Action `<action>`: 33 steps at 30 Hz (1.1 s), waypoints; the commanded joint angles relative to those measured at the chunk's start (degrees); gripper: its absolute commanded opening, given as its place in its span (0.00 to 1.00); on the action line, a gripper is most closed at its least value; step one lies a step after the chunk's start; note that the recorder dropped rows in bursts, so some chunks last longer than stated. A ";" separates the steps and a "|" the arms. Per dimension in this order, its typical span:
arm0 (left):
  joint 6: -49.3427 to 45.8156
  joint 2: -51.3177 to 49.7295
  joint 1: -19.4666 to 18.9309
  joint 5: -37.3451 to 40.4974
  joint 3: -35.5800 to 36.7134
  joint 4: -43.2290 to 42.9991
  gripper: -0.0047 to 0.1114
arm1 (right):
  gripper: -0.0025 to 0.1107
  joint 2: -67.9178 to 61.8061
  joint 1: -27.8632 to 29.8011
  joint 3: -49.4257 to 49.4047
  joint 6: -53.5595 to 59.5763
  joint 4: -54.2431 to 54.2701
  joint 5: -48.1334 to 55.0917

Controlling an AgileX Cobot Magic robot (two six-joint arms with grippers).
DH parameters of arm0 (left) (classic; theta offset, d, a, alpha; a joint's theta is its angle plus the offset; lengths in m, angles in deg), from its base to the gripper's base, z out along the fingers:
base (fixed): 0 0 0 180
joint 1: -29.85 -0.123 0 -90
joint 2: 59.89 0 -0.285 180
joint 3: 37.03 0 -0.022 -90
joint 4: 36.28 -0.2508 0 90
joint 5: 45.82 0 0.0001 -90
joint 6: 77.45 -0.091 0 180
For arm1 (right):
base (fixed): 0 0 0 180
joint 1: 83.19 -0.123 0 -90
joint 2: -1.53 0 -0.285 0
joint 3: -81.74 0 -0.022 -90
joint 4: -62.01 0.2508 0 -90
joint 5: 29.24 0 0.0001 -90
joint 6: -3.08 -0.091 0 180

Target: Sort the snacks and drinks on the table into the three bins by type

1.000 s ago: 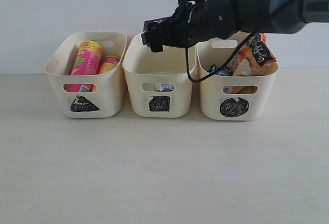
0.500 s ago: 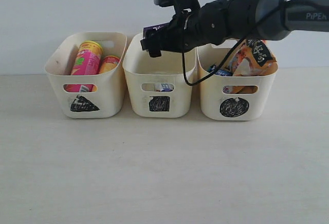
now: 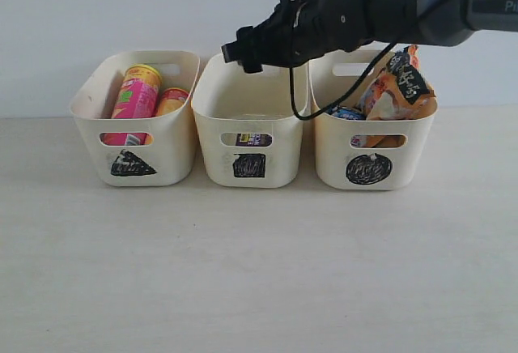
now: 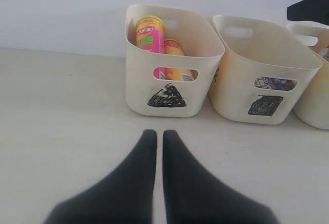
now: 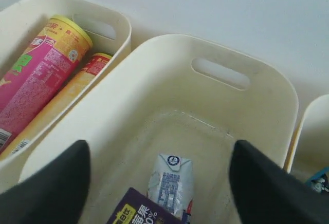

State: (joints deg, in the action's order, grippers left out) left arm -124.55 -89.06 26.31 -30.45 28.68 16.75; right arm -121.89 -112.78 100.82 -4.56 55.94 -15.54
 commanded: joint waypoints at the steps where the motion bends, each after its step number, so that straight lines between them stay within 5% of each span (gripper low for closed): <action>1: -0.01 0.35 0.24 0.04 0.10 0.73 0.08 | 0.23 2.36 0.45 0.39 -0.04 -0.67 5.90; 3: -0.01 0.35 0.24 0.04 0.10 0.73 0.08 | 0.03 2.47 0.48 0.39 -0.27 -0.67 9.26; 8: -0.01 0.35 0.24 0.04 0.10 0.73 0.08 | 0.03 3.07 1.48 -0.41 -1.47 -0.67 15.12; 16: -0.01 0.35 0.24 0.04 0.10 0.73 0.08 | 0.03 12.90 6.15 -20.23 -5.76 -0.67 3.10; 28: -0.01 0.35 0.24 -0.18 0.10 0.73 0.08 | 0.03 37.11 25.41 -53.49 -6.00 -0.54 -14.80; 33: -0.01 0.35 0.24 -0.18 0.10 0.73 0.08 | 0.03 49.56 28.60 -61.96 -5.72 -0.54 -19.15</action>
State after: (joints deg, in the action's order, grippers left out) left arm -124.55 -89.06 26.31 -30.34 28.68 16.75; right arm -78.36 -85.19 42.58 -10.64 55.63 -31.32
